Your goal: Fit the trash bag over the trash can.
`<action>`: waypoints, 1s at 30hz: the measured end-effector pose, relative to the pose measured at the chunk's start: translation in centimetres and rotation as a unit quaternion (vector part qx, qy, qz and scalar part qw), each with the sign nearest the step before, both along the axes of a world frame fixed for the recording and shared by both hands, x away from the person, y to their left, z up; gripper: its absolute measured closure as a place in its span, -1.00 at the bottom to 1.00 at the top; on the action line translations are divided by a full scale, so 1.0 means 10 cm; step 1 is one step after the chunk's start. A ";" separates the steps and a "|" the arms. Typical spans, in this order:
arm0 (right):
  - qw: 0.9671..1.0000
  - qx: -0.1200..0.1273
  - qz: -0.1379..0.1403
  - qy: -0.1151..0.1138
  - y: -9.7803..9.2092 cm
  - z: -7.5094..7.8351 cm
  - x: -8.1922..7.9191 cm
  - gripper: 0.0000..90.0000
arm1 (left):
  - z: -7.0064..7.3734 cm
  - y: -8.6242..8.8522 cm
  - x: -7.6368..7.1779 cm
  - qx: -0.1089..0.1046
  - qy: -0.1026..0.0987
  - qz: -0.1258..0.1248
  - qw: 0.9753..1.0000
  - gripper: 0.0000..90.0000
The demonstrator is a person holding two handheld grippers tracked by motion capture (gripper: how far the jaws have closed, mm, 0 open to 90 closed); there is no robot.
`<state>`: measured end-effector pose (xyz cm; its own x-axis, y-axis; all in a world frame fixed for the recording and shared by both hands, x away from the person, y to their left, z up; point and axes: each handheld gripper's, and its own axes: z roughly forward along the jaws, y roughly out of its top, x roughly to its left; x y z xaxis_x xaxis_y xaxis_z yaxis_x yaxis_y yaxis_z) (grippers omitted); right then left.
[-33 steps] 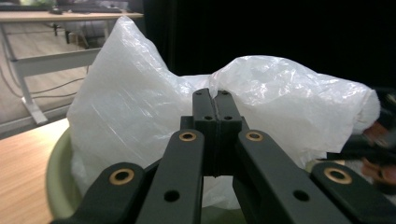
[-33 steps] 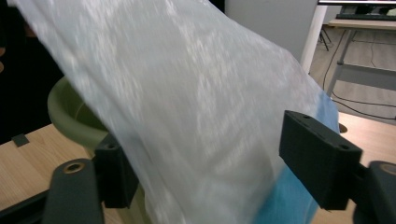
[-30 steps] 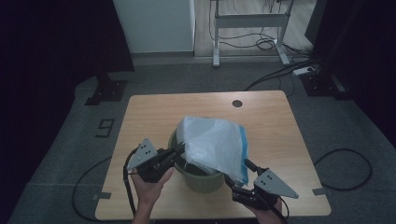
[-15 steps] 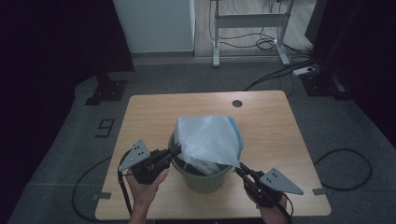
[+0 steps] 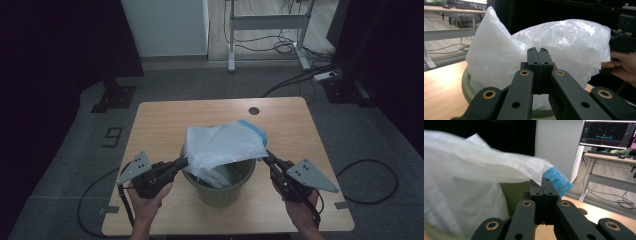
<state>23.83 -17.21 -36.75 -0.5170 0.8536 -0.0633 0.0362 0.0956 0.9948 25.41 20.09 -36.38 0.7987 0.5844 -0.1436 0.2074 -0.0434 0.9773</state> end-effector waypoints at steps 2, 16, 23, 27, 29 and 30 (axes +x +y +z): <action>1.000 -0.005 -0.008 0.004 -0.03 0.06 0.11 0.96 | 0.00 0.03 0.01 -0.004 -0.001 0.004 1.000 1.00; 0.999 0.022 -0.006 0.032 -0.13 -0.08 0.11 0.09 | -0.08 -0.01 0.03 -0.001 0.016 0.012 1.000 1.00; 0.998 0.031 0.052 0.017 -0.02 0.04 -0.26 0.05 | -0.08 -0.09 0.02 0.001 0.017 0.015 1.000 1.00; 0.996 0.031 0.075 0.022 0.10 -0.01 -0.33 0.02 | -0.09 -0.09 0.02 -0.003 0.022 0.023 1.000 1.00; 0.996 0.026 0.083 0.030 0.16 -0.06 -0.32 -0.01 | -0.09 -0.09 0.03 -0.004 0.023 0.023 0.999 1.00; 0.996 0.026 0.083 0.030 0.16 -0.06 -0.32 -0.01 | -0.09 -0.09 0.03 -0.004 0.023 0.023 0.999 1.00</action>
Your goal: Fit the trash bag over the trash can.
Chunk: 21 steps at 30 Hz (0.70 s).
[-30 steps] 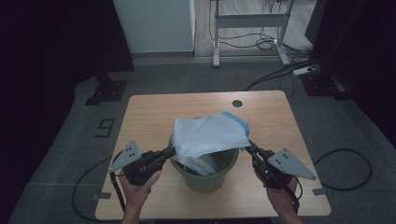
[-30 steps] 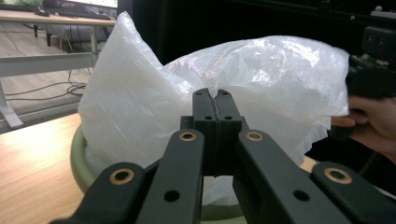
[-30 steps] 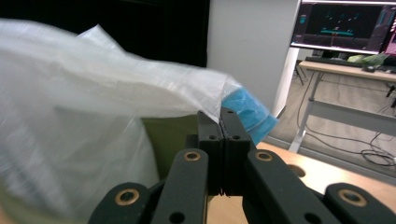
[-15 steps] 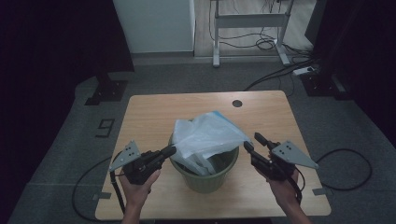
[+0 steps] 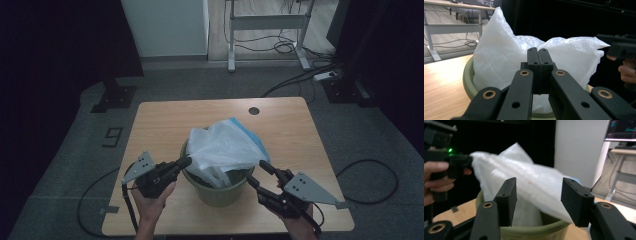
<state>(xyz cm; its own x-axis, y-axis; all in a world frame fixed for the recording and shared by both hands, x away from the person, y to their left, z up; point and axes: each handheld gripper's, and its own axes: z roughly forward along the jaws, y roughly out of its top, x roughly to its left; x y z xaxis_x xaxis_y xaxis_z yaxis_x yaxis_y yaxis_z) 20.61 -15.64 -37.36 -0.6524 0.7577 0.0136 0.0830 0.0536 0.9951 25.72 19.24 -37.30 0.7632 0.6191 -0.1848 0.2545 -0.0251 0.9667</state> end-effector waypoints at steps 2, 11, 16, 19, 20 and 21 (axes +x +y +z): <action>1.000 -0.010 0.002 0.008 0.06 -0.06 0.02 -0.03 | 0.00 0.00 0.00 -0.001 0.000 0.001 1.000 1.00; 0.998 -0.048 -0.036 0.005 0.26 -0.21 0.18 -0.13 | -0.01 0.02 0.00 -0.009 0.002 0.000 1.000 1.00; 0.997 -0.058 -0.047 0.003 0.36 -0.19 0.29 -0.09 | 0.00 0.02 0.02 -0.012 0.002 -0.002 1.000 1.00; 0.996 -0.064 -0.065 -0.009 0.40 -0.18 0.35 0.07 | -0.01 0.02 0.02 -0.013 0.003 -0.003 1.000 1.00; 0.996 -0.063 -0.069 -0.011 0.40 -0.17 0.37 0.14 | -0.01 0.02 0.03 -0.014 0.003 -0.003 1.000 1.00; 0.995 -0.062 -0.073 -0.012 0.41 -0.17 0.38 0.23 | -0.01 0.02 0.03 -0.015 0.004 -0.004 1.000 1.00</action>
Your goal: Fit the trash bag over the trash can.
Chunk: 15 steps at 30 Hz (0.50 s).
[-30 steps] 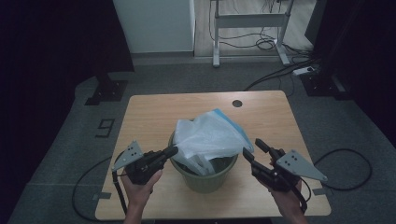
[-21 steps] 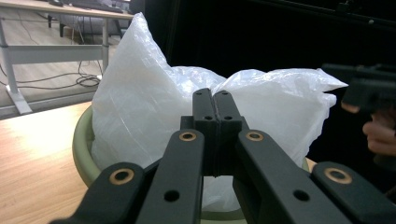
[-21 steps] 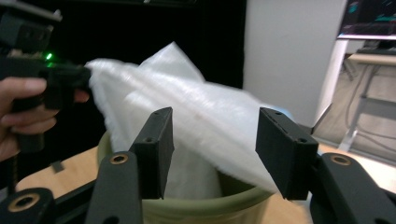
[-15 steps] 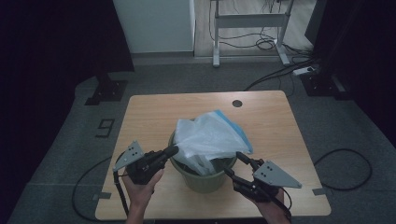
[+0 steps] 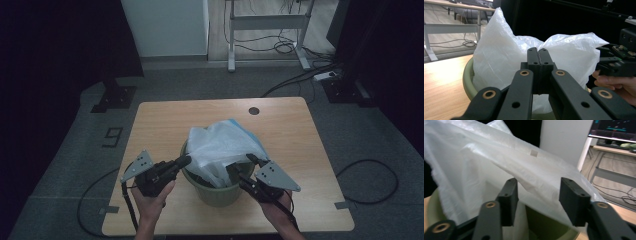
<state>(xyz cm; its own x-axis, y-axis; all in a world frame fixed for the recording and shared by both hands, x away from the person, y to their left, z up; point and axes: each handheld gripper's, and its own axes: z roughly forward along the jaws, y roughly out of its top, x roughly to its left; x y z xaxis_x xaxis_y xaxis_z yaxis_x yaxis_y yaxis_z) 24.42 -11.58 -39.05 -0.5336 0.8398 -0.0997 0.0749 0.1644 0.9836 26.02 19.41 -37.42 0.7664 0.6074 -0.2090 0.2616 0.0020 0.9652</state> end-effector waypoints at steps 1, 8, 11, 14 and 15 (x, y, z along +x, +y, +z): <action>1.000 -0.002 -0.001 -0.003 0.01 0.00 0.01 0.33 | 0.00 0.00 0.00 -0.001 0.000 0.000 1.000 1.00; 1.000 0.005 0.006 -0.002 -0.04 0.01 0.10 0.97 | 0.02 0.02 0.00 -0.007 -0.003 0.001 1.000 1.00; 1.000 0.010 0.002 -0.009 -0.10 0.01 0.08 0.98 | 0.02 0.05 0.00 -0.009 -0.006 0.007 1.000 1.00; 1.000 0.005 -0.003 -0.022 -0.21 0.03 0.02 0.98 | 0.03 0.13 0.01 -0.025 -0.008 0.017 1.000 1.00; 1.000 0.005 -0.003 -0.022 -0.21 0.03 0.02 0.98 | 0.03 0.13 0.01 -0.025 -0.008 0.017 1.000 1.00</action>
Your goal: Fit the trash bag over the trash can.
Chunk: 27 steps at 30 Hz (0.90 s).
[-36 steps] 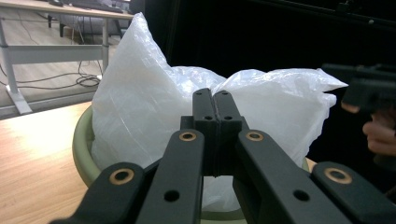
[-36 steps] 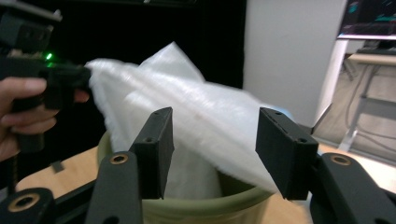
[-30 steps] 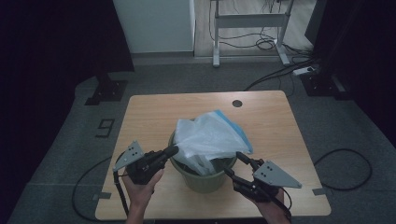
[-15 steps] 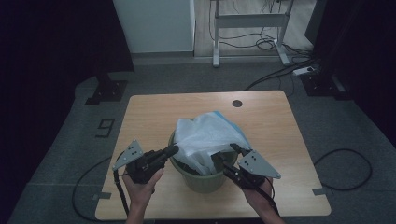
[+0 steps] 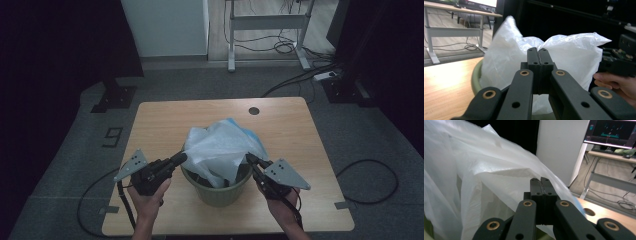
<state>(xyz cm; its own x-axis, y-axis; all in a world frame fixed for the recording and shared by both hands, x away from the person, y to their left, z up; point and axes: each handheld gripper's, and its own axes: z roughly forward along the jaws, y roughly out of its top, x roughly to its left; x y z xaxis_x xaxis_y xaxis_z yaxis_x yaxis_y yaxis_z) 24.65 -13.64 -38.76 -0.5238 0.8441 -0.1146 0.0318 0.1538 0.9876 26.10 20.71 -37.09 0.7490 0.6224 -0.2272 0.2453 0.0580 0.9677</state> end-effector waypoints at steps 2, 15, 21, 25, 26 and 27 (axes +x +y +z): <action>1.000 -0.009 -0.003 -0.003 -0.09 -0.01 -0.04 0.97 | 0.01 0.08 -0.02 -0.012 -0.004 0.007 1.000 1.00; 0.999 -0.021 -0.030 0.026 -0.46 -0.18 0.00 0.92 | -0.06 0.35 -0.10 -0.040 0.002 0.027 0.999 1.00; 0.999 0.012 -0.019 0.048 -0.51 -0.24 0.08 0.66 | -0.20 0.40 -0.12 -0.038 0.017 0.031 0.999 1.00; 0.998 0.035 -0.030 0.043 -0.55 -0.16 -0.04 0.28 | -0.27 0.44 -0.14 -0.042 0.023 0.035 0.998 1.00; 0.998 0.043 -0.033 0.035 -0.58 -0.09 -0.14 0.16 | -0.29 0.45 -0.15 -0.041 0.024 0.036 0.998 1.00; 0.998 0.043 -0.033 0.035 -0.58 -0.09 -0.14 0.16 | -0.30 0.45 -0.15 -0.040 0.027 0.036 0.998 1.00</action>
<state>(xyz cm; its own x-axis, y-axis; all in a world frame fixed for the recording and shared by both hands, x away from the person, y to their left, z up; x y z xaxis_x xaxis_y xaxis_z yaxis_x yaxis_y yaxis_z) 23.23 -19.41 -39.68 -0.4705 0.8824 -0.0052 0.1090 0.0640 0.9920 24.60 25.23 -40.13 0.6884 0.6524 -0.3171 0.2888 0.1545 0.9448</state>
